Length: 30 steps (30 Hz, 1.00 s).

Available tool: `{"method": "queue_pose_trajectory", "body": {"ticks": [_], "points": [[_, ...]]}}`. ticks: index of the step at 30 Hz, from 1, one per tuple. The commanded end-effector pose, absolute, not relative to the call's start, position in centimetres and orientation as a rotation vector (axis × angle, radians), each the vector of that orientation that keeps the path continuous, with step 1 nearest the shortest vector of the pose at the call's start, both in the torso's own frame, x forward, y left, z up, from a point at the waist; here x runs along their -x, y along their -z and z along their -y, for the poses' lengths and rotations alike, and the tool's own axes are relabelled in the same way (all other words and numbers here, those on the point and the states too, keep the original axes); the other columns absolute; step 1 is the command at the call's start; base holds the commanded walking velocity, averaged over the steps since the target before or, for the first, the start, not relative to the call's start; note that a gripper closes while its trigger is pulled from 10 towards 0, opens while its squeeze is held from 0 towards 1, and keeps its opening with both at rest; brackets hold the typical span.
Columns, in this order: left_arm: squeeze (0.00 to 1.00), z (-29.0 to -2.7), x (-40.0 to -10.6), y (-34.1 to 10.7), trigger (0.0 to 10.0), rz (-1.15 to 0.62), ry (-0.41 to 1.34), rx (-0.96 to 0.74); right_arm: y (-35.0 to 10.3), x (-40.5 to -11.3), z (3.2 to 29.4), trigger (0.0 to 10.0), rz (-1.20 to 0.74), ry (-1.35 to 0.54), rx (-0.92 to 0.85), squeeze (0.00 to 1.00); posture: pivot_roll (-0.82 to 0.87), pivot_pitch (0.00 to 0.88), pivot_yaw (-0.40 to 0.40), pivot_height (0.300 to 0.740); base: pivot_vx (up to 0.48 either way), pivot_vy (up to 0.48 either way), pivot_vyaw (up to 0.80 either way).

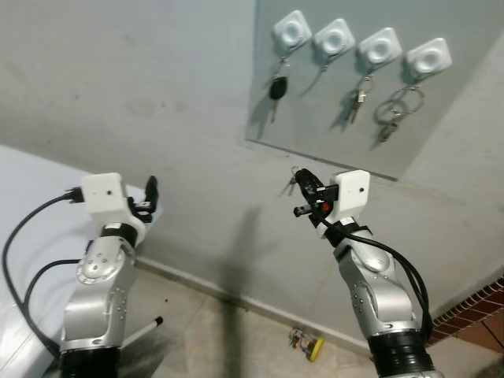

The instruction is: Hang keys on a hook

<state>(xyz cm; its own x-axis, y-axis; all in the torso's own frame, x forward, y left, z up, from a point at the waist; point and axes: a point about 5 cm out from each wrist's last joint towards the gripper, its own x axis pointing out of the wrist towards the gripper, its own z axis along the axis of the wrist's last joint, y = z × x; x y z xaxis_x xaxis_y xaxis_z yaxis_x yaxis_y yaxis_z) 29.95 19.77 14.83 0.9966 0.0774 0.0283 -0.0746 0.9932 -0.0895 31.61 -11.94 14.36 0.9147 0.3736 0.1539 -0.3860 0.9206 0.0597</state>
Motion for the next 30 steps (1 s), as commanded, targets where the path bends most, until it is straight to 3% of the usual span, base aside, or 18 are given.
{"method": "queue_pose_trajectory", "body": {"ticks": [1, 13, 21, 30], "points": [[0.0, -19.6, -29.9, -15.0, 10.0, 0.035, -0.065, 0.084, -15.0, -31.7, 12.1, 10.0, 0.167, -0.387, -0.093, 0.0, -0.05, 0.0, -0.026, 0.724, 0.285, 0.0, 0.0], [0.0, -19.1, -30.0, -15.5, 10.0, 0.059, -0.052, 0.079, -15.0, -31.7, 12.1, 10.0, 0.164, -0.397, -0.088, 0.0, -0.05, 0.0, -0.035, 0.724, 0.092, 0.0, 0.0], [0.0, -16.0, -30.4, -16.7, 10.0, 0.108, 0.126, -0.082, -15.8, -32.4, 11.7, 10.0, 0.182, -0.438, -0.071, 0.0, -0.04, 0.0, -0.038, 0.724, 0.0, 0.0, 0.0], [0.0, -13.5, -30.5, -18.5, 10.0, 0.176, 0.261, -0.084, -18.1, -33.7, 11.1, 10.0, 0.241, -0.501, -0.056, 0.0, -0.05, 0.0, -0.04, 0.724, 0.0, 0.0, 0.0]]}}
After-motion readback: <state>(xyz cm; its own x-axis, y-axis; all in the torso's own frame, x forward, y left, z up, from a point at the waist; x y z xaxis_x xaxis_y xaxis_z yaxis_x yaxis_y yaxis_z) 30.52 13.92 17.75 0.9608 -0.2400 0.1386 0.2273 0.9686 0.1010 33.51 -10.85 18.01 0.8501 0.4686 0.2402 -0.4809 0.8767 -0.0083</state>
